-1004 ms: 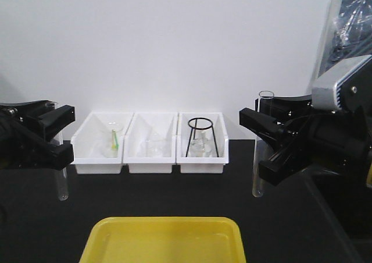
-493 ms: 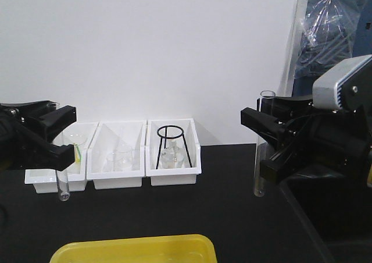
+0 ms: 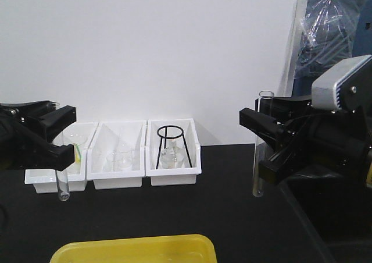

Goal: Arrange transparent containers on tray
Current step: 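Keep both tubes raised while the base stops in front of the tray, then lower the left gripper's test tube into the yellow tray and open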

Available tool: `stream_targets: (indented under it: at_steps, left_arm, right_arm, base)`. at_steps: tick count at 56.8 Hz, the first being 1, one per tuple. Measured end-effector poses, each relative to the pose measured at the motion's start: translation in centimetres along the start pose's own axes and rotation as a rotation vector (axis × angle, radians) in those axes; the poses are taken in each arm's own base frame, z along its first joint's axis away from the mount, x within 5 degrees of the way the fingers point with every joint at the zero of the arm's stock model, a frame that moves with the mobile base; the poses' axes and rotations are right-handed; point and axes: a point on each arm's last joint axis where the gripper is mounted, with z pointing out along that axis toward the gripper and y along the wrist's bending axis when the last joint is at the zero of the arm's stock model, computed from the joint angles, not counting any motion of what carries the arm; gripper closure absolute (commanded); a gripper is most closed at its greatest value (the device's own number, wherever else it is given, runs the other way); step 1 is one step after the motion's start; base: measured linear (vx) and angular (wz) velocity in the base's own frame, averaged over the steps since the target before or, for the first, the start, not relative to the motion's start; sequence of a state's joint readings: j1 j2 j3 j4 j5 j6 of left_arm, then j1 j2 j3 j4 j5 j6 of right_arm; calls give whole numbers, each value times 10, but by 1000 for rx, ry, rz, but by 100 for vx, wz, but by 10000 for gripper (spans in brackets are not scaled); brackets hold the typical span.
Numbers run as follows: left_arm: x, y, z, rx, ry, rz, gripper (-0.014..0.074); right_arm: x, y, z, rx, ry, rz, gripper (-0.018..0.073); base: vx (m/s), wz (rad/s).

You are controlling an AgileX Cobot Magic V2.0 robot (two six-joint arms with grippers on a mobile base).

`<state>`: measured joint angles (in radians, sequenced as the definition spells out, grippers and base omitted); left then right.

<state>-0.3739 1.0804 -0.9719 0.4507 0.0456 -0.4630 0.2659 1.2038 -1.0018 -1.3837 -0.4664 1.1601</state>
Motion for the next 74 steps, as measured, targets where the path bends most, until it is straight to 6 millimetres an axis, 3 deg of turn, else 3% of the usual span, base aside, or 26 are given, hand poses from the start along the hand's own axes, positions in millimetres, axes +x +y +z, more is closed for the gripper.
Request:
stream_targets:
  at_steps: [11, 19, 38, 55, 74]
  left_arm:
    - [0, 0, 0, 0, 0, -3, 602]
    - [8, 2, 5, -21, 62, -98, 602]
    - [104, 9, 63, -194, 651, -218, 599]
    - [149, 8, 103, -236, 843, -252, 599]
    - [185, 6, 110, -276, 1010, -303, 599]
  right_arm:
    - [0, 0, 0, 0, 0, 0, 571]
    - [0, 0, 0, 0, 0, 0, 571]
    - [0, 0, 0, 0, 0, 1, 571]
    - [0, 0, 0, 0, 0, 1, 571]
    - [0, 0, 0, 0, 0, 20, 571]
  base:
    - [0, 0]
    - [0, 0]
    - [0, 0]
    - [0, 0]
    - [0, 0]
